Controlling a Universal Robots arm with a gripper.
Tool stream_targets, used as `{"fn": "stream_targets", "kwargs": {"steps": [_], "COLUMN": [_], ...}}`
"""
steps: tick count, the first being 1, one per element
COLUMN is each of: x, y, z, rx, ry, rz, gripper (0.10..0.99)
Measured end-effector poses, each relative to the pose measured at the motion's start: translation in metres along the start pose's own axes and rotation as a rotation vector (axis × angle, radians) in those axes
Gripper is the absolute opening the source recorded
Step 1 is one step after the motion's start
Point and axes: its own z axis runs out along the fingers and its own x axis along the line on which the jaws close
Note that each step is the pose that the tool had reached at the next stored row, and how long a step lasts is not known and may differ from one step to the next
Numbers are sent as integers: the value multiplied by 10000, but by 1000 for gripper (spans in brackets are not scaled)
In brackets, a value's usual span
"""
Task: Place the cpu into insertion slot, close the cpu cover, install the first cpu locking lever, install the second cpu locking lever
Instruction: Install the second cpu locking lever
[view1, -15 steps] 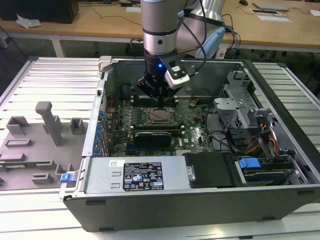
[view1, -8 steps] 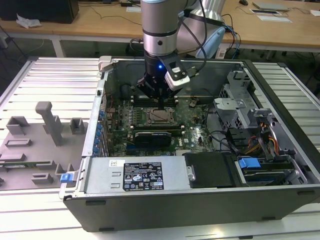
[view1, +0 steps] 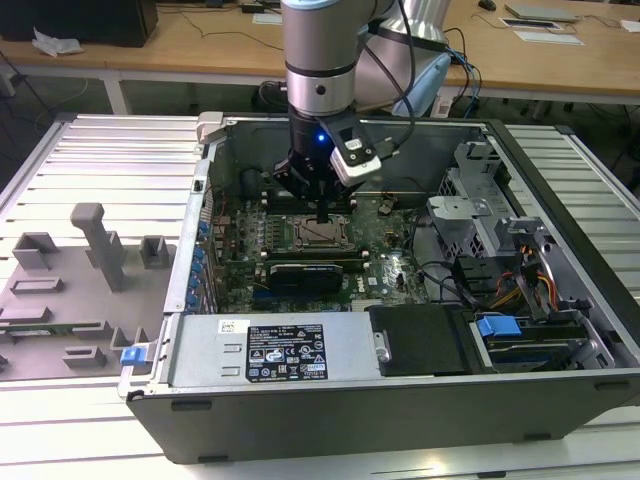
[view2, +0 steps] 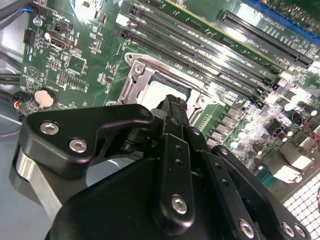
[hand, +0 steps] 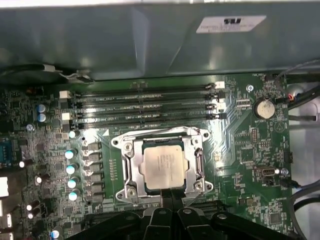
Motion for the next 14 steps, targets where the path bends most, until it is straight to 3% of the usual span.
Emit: {"fn": "stream_targets", "kwargs": {"steps": [5,11,14], "x": [-5,-17,-9], "y": [-71,-229,-260], "z": [2,7,19], "rx": [0,-16,-40], "ry": [0,0,2], "rz": [0,1,6], "gripper": [106,106,106]}}
